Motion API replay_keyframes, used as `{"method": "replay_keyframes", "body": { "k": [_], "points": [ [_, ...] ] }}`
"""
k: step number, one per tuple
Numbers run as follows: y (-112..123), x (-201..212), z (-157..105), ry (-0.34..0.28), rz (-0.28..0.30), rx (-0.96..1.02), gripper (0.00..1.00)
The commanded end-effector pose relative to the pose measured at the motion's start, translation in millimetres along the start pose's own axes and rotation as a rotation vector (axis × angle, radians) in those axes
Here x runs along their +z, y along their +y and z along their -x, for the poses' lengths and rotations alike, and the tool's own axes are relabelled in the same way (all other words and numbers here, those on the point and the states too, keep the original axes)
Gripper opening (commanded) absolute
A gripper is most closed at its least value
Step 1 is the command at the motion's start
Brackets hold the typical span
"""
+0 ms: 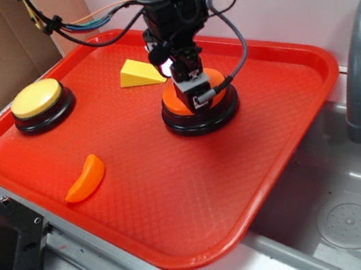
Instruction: Push the orange button.
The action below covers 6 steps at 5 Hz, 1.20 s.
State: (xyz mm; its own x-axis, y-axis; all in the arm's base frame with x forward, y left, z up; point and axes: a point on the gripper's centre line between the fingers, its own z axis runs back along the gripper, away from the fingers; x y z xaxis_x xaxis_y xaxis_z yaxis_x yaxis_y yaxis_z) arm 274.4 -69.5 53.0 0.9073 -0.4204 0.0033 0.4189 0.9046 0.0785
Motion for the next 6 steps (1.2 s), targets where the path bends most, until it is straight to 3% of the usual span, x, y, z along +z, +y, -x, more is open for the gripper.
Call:
{"method": "replay_keyframes", "body": {
  "k": [1,2,3,4,5,6],
  "points": [
    [8.2,50.4,-4.7,-0.102,-0.046,0.042,1.00],
    [9.3,58.0,-8.7,-0.137,-0.029,0.053,1.00],
    [-5.3,26.6,-11.9,-0.078,0.028,0.010,1.00],
    [-16.8,12.0,-6.5,-0.032,0.034,0.002,1.00],
    [-11.6,0.6,0.5,-0.017,0.025,0.021,1.00],
    [-3.4,19.8,-0.3,-0.046,0.007,0.030,1.00]
  ]
}}
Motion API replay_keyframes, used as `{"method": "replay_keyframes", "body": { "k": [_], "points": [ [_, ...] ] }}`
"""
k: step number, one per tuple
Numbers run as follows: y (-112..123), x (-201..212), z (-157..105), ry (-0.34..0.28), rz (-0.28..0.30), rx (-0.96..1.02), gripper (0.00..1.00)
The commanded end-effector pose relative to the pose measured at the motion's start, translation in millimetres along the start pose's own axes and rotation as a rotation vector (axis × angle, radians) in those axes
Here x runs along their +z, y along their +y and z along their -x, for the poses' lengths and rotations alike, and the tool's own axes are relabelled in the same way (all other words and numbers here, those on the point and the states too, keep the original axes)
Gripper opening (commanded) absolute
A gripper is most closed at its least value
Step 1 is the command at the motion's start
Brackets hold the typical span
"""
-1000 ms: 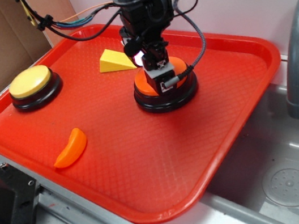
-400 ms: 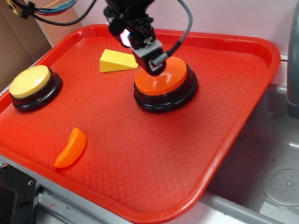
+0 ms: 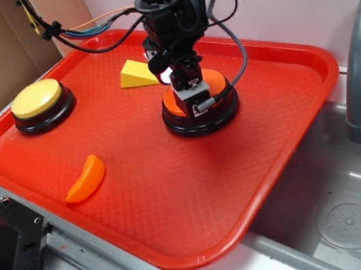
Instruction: Push the orange button.
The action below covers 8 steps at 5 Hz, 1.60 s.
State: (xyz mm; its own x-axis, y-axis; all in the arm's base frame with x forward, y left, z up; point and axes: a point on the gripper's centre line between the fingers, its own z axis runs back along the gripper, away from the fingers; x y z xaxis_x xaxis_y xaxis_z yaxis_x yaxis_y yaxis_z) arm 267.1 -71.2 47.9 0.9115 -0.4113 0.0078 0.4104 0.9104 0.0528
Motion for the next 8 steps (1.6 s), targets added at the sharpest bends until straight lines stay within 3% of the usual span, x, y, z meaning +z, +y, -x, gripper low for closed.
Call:
{"method": "replay_keyframes", "body": {
  "k": [1,2,4,8],
  "points": [
    [8.2,53.2,-7.1,-0.089,-0.050,0.027,1.00],
    [15.9,82.7,-5.3,-0.103,-0.048,0.062,1.00],
    [13.1,95.3,-1.3,-0.108,-0.042,0.106,1.00],
    [23.4,113.9,0.9,-0.051,-0.018,0.214,1.00]
  ]
}}
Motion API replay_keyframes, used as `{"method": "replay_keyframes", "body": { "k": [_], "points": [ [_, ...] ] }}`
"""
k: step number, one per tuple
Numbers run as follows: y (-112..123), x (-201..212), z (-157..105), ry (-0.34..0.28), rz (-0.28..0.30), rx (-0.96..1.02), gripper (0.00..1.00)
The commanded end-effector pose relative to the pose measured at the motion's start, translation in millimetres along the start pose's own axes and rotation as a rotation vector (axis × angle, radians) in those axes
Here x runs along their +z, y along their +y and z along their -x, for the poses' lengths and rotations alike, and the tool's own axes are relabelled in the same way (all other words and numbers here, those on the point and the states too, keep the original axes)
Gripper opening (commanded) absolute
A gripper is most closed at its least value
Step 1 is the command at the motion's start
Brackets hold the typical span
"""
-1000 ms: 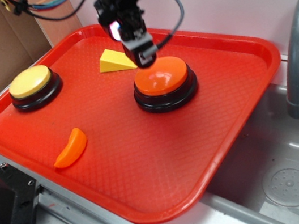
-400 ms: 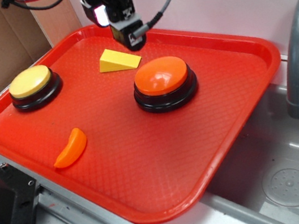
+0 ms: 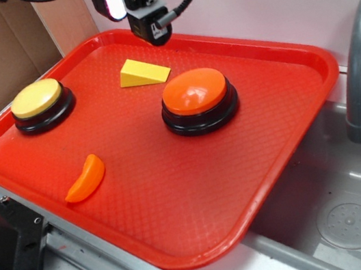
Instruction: Push the orange button.
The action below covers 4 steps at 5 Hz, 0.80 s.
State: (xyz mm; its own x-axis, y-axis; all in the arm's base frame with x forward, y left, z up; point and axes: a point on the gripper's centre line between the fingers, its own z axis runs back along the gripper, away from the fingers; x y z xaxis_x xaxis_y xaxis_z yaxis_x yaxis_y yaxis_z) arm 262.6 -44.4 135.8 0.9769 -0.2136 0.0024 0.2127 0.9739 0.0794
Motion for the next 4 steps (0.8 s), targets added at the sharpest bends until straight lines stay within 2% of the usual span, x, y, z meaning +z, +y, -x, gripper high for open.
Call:
{"method": "replay_keyframes", "body": {
  "k": [1,3,4],
  "points": [
    [0.8,39.7,-6.4,-0.090,0.017,0.032,1.00],
    [-1.8,52.8,11.6,-0.105,0.036,0.015,1.00],
    [1.6,59.6,27.7,-0.097,0.009,0.007,1.00]
  ]
}}
